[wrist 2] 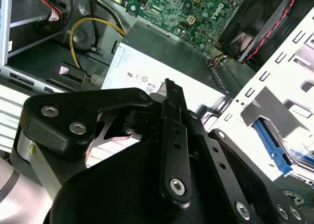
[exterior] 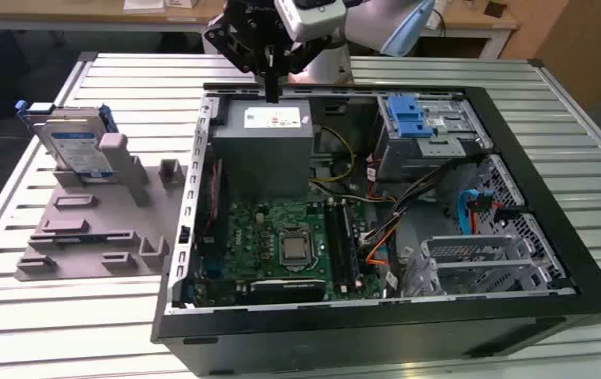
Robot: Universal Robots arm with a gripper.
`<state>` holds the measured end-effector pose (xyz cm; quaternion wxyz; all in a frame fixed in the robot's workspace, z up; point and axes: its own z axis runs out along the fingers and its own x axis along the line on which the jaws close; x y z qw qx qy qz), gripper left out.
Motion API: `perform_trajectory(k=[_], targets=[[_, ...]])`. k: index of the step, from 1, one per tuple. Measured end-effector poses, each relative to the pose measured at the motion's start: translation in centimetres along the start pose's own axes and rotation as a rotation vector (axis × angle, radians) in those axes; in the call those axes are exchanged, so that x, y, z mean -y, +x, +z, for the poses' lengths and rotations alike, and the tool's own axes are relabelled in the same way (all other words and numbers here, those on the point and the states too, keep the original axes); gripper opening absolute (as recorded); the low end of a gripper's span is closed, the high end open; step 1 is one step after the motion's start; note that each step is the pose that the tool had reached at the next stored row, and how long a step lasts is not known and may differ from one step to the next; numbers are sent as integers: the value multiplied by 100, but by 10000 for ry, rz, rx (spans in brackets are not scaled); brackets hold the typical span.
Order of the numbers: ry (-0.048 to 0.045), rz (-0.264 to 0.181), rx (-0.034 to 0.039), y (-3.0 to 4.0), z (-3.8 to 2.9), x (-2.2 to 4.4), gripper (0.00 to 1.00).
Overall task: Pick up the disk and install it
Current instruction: 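Reach for the disk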
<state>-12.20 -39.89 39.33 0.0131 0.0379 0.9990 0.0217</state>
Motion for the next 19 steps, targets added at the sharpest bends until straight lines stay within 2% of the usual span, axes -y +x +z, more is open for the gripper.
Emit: perform_trajectory(k=[8, 10, 19], targets=[[0, 0, 0, 6, 0, 0, 11], [1, 0, 0, 50, 12, 4, 11], [0, 0, 0, 71, 15, 5, 11]])
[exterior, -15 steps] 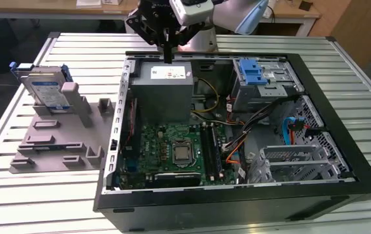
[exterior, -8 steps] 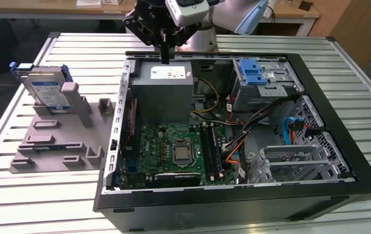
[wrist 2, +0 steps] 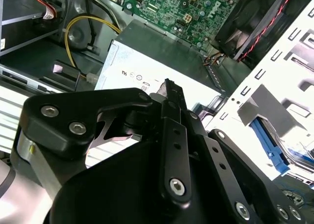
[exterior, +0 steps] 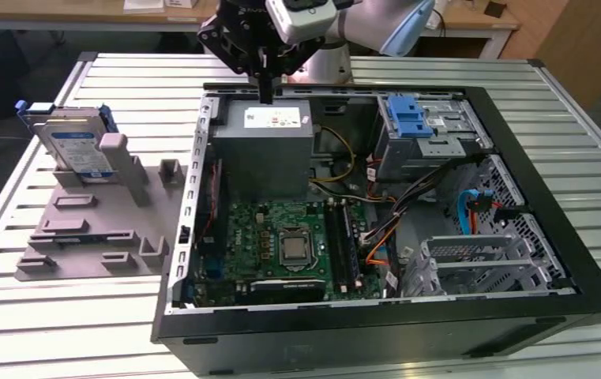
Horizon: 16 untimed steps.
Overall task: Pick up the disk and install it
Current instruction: 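Reach for the disk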
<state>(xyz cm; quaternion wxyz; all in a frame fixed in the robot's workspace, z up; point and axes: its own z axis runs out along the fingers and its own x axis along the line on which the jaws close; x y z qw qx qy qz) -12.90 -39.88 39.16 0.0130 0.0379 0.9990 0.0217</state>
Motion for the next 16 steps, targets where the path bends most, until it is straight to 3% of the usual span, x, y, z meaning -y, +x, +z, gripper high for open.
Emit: perform_trajectory(k=[16], targets=[[0, 0, -1, 68, 3, -5, 11]])
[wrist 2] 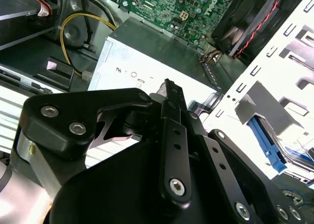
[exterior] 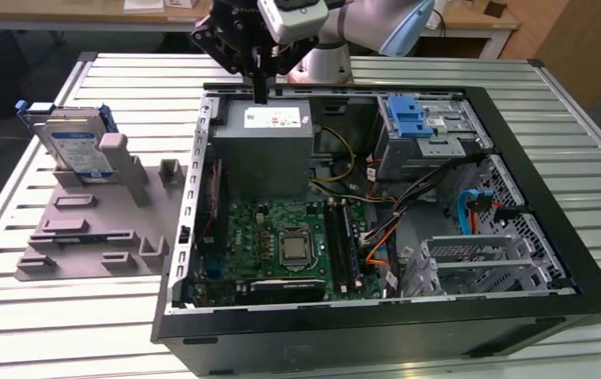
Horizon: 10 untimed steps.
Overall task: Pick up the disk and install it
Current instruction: 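Reach for the disk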
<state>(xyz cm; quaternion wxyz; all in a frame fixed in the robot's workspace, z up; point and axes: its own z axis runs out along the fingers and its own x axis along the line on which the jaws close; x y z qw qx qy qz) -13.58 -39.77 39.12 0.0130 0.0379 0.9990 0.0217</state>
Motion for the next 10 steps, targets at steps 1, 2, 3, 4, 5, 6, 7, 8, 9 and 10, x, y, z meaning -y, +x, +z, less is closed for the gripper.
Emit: perform_trajectory(k=[1, 2, 3, 4, 5, 6, 7, 8, 9, 10], targets=[[1, 1, -1, 10, 0, -2, 11], [1, 0, 0, 18, 1, -5, 11], [0, 0, 0, 26, 1, -7, 11], [0, 0, 0, 34, 2, -9, 11], [0, 0, 0, 41, 2, -10, 11], [-1, 0, 1, 47, 3, -11, 11], [-1, 0, 1, 54, 4, -12, 11], [0, 0, 0, 61, 4, -14, 11], [0, -1, 0, 67, 4, -15, 11], [0, 0, 0, 74, 5, -16, 11]])
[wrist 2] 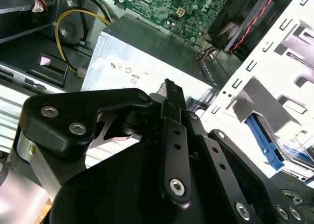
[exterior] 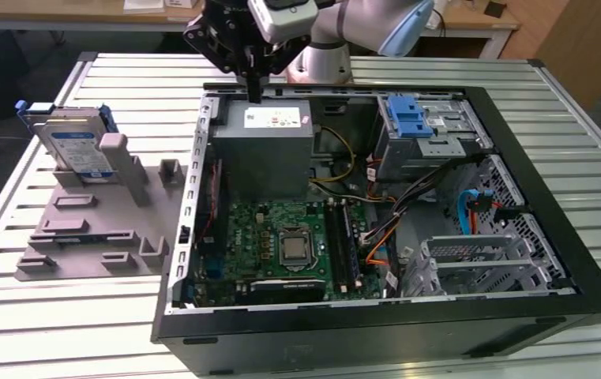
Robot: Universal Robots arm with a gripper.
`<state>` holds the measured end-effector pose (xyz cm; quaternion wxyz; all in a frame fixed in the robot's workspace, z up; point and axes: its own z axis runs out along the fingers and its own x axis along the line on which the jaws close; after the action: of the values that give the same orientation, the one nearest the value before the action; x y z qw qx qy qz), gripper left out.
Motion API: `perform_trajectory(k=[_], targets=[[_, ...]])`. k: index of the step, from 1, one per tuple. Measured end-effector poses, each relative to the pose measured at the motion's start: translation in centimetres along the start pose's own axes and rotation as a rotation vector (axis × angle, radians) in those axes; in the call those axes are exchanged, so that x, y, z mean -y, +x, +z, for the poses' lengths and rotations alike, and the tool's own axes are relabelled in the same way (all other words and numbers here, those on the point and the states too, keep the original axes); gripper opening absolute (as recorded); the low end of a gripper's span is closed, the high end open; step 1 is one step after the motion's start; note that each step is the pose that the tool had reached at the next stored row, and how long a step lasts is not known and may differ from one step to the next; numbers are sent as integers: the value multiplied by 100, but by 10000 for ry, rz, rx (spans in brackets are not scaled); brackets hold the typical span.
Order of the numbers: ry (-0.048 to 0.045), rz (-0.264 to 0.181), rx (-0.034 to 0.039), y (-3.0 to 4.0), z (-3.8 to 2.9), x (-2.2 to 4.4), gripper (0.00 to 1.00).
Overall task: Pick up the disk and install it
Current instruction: 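Reach for the disk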
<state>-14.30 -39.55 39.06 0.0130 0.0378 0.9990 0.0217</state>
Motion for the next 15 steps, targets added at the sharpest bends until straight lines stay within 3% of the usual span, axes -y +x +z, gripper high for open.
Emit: perform_trajectory(k=[9, 14, 15], targets=[[9, 1, -2, 74, 13, -20, 11], [213, -5, 10, 92, 23, -29, 11], [218, -5, 9, 95, 25, -31, 11]])
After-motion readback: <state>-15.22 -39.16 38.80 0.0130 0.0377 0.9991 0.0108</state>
